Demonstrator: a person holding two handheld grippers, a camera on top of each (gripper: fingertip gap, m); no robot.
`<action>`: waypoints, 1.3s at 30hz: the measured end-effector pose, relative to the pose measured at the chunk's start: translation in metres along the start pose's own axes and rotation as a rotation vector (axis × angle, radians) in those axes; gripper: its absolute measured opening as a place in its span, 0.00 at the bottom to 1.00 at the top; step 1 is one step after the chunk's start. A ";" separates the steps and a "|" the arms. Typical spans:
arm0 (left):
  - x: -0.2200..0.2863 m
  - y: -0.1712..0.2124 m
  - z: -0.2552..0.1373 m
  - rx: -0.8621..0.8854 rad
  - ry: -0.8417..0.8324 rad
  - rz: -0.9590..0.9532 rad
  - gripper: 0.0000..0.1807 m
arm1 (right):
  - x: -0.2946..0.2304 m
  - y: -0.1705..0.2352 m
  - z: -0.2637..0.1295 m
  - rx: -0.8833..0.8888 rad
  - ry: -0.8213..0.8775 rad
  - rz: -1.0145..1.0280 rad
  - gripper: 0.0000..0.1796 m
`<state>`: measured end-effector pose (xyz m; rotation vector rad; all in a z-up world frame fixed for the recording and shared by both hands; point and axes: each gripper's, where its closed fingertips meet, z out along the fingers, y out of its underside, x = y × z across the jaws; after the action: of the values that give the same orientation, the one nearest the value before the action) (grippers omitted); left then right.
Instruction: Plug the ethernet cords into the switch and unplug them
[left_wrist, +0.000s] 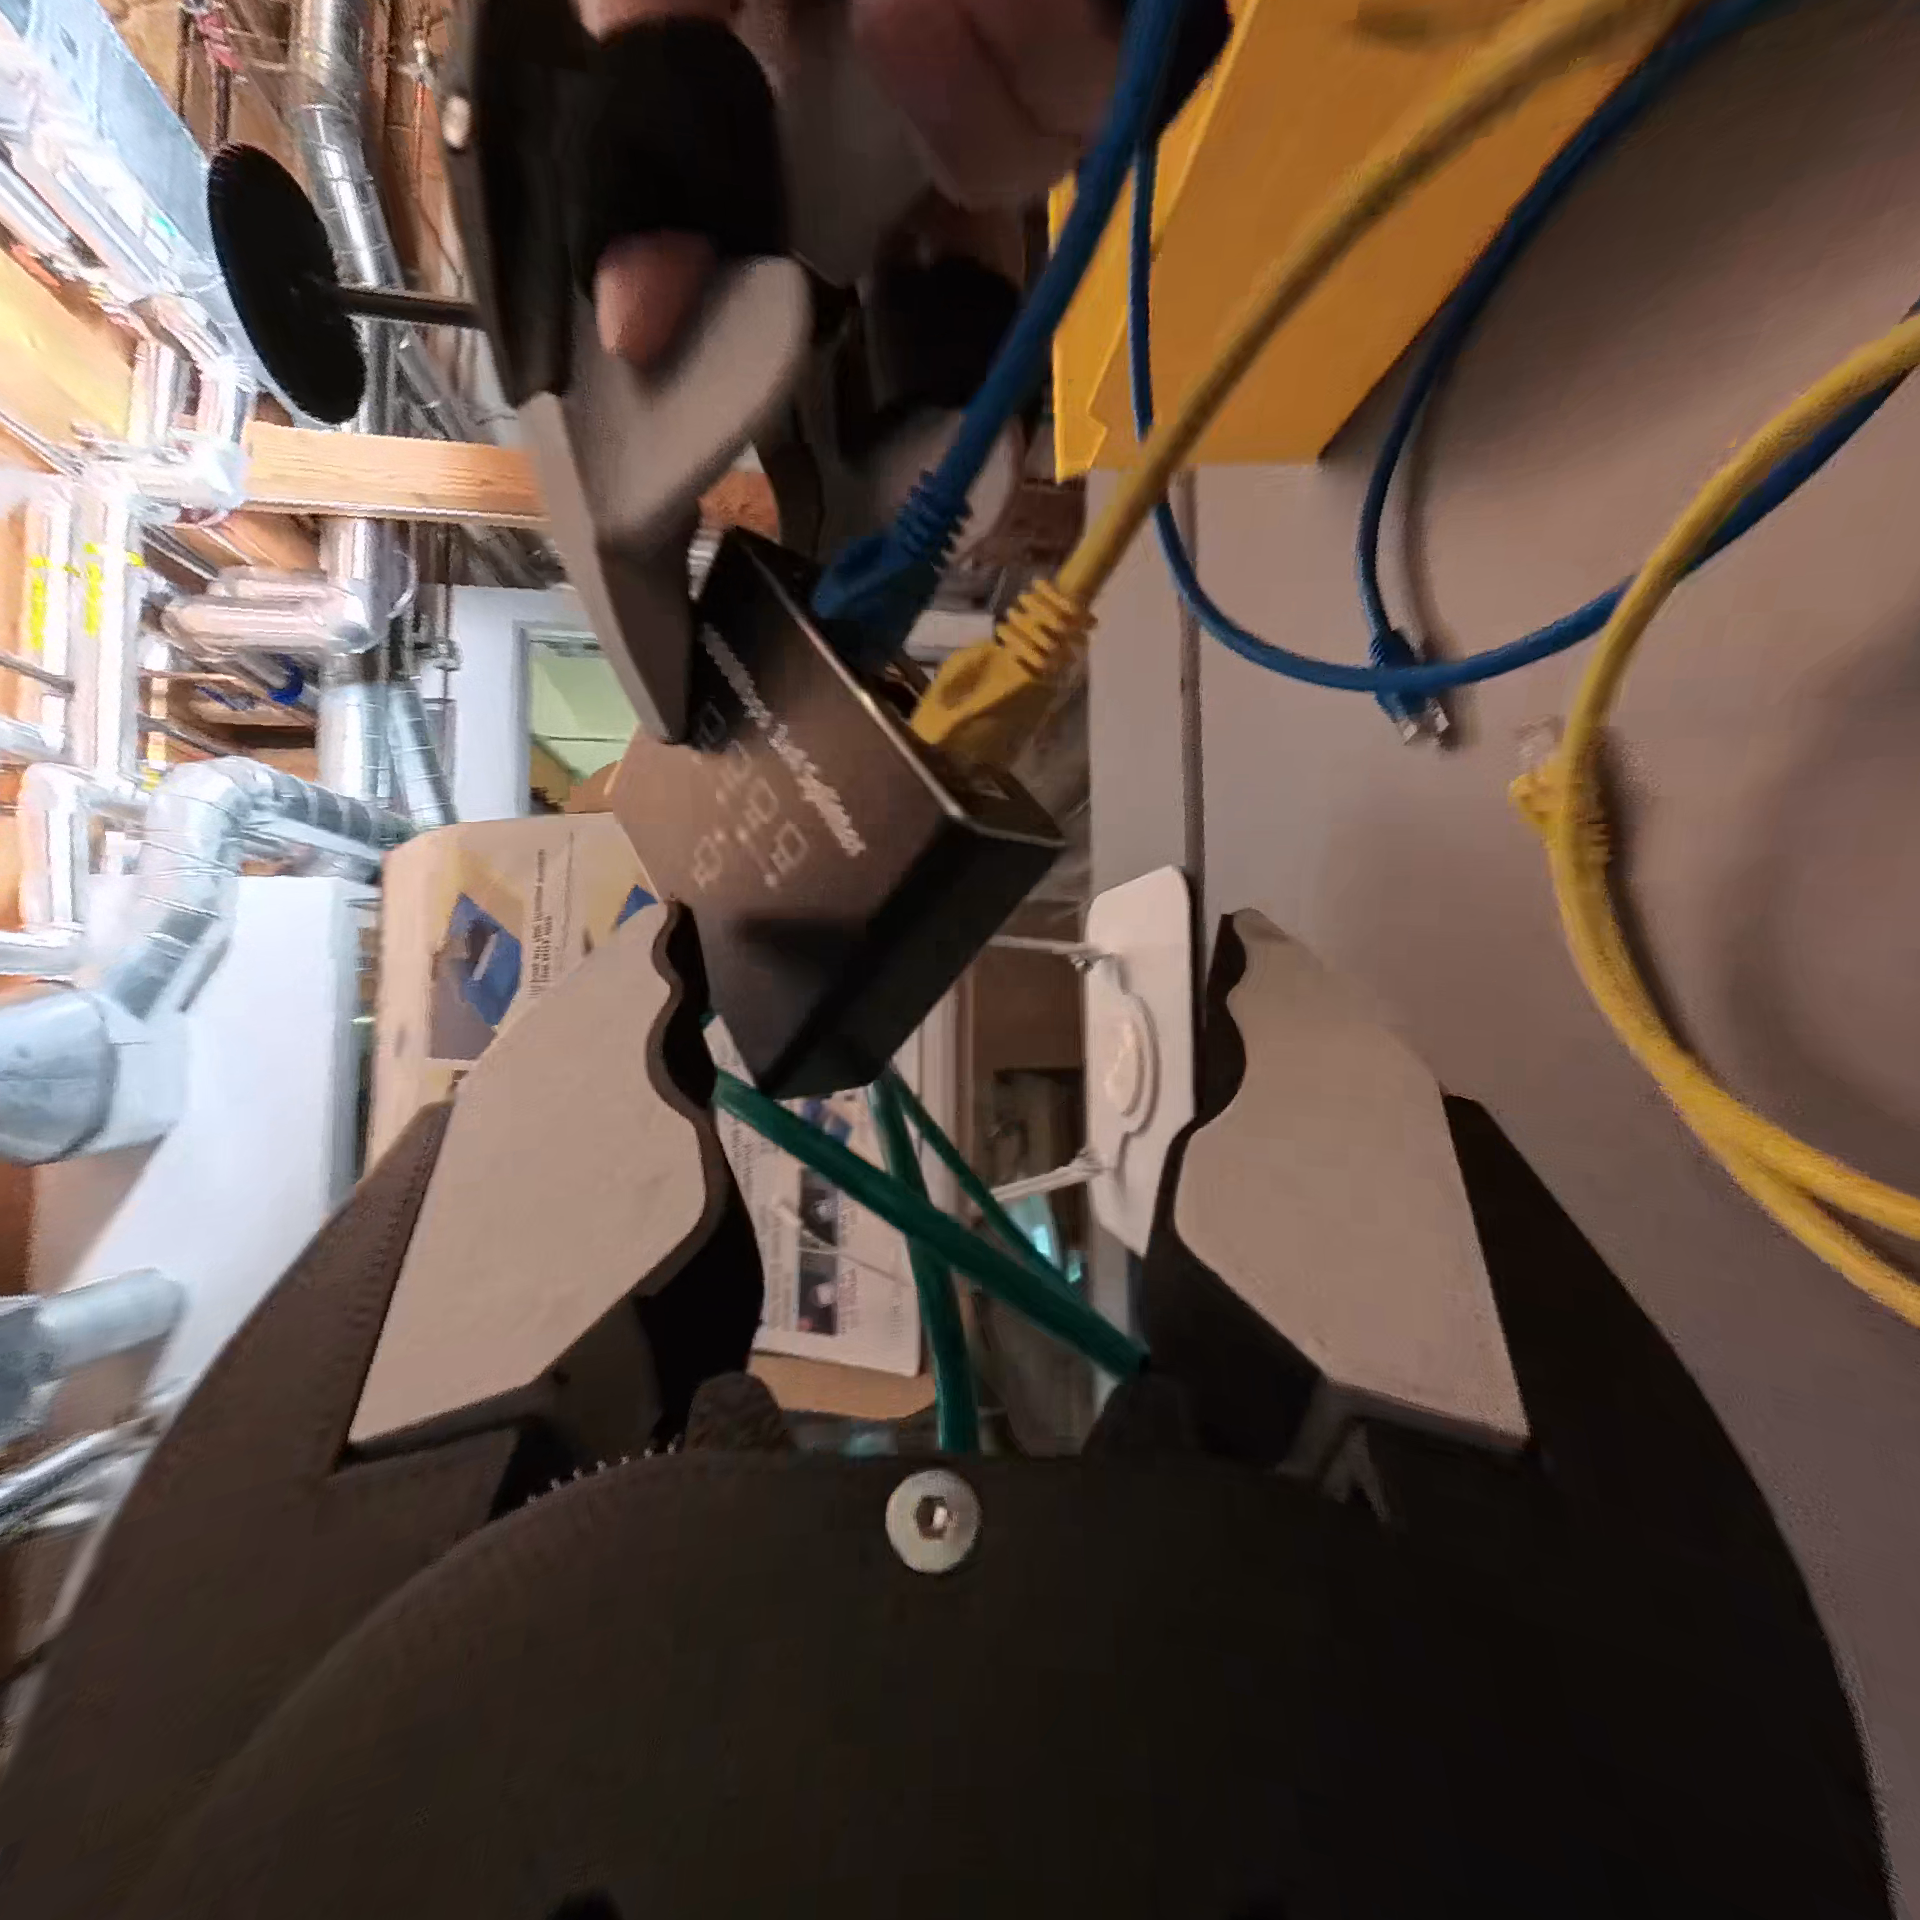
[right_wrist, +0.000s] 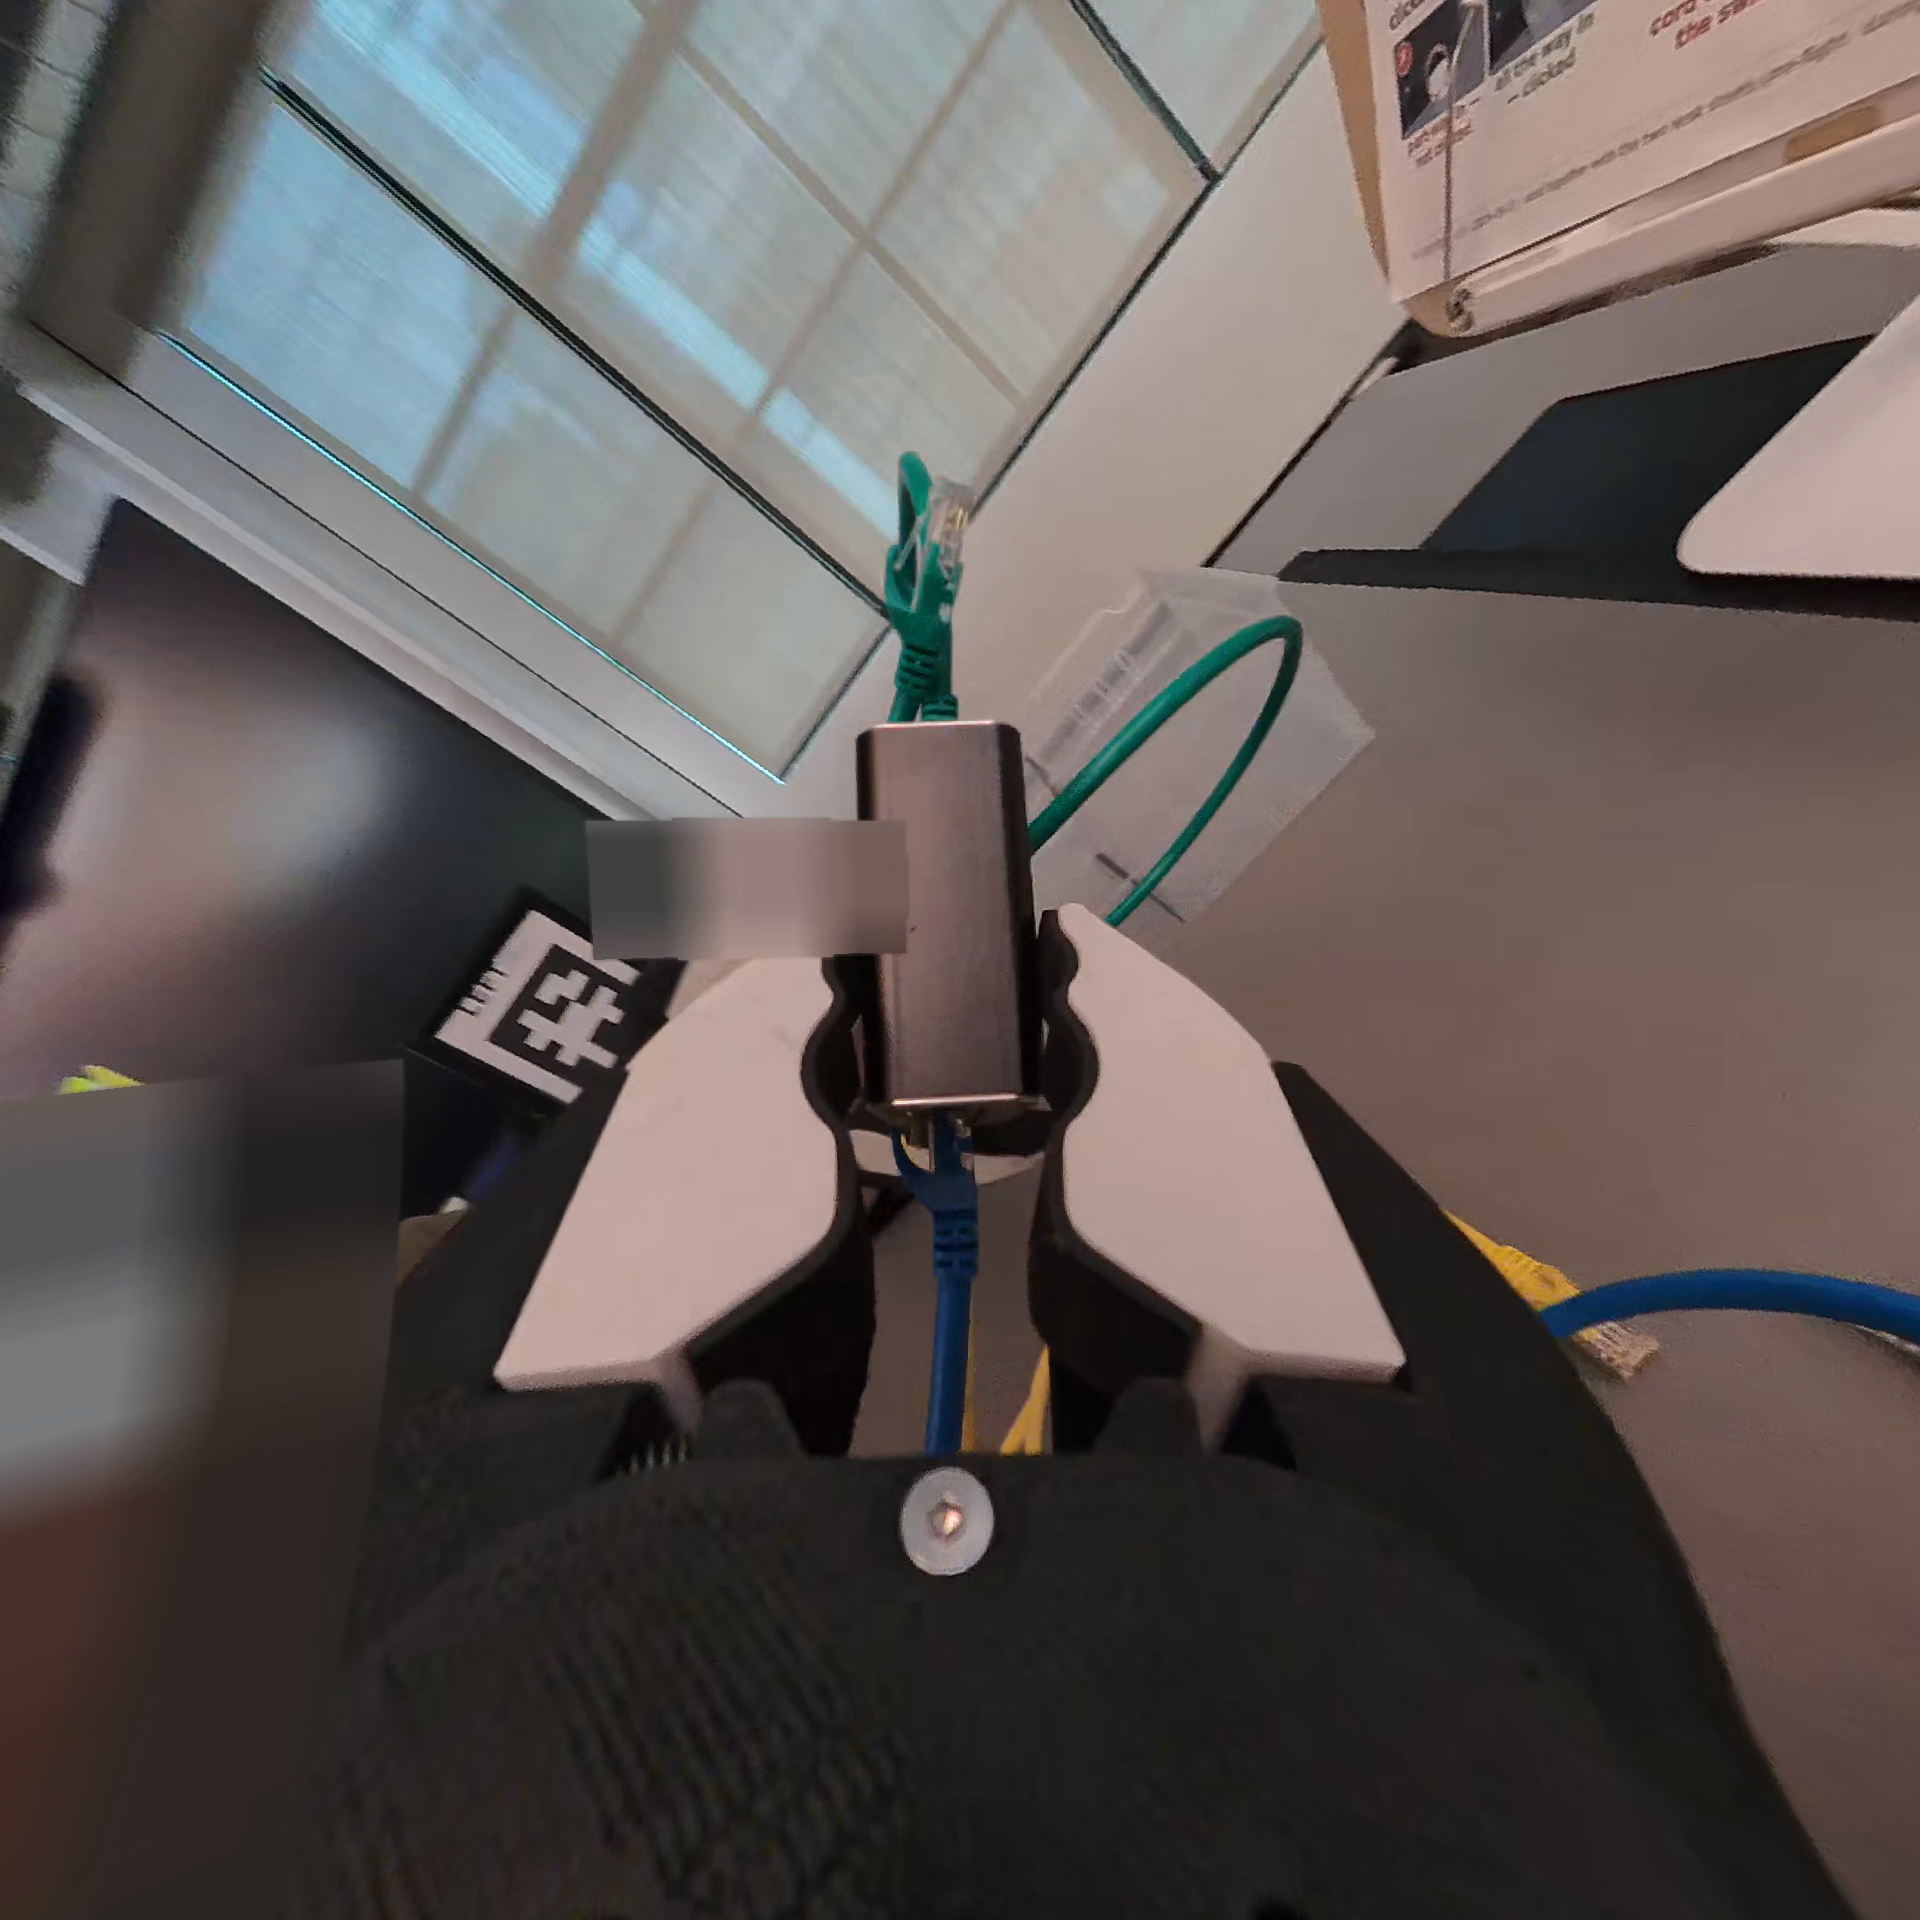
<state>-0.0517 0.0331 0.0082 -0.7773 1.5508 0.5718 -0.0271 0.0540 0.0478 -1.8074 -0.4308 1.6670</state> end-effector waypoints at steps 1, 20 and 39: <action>0.000 0.003 0.003 -0.026 -0.027 0.037 0.50 | -0.001 0.000 -0.001 0.004 -0.018 0.017 0.17; -0.024 0.022 0.006 -0.146 -0.378 0.296 0.24 | 0.006 0.022 0.031 -0.003 -0.234 0.339 0.17; -0.033 0.020 0.002 -0.173 -0.392 0.289 0.24 | -0.004 0.017 0.028 0.039 -0.343 0.441 0.18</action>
<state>-0.0647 0.0530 0.0391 -0.5298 1.2649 1.0188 -0.0582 0.0452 0.0405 -1.6701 -0.1421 2.2870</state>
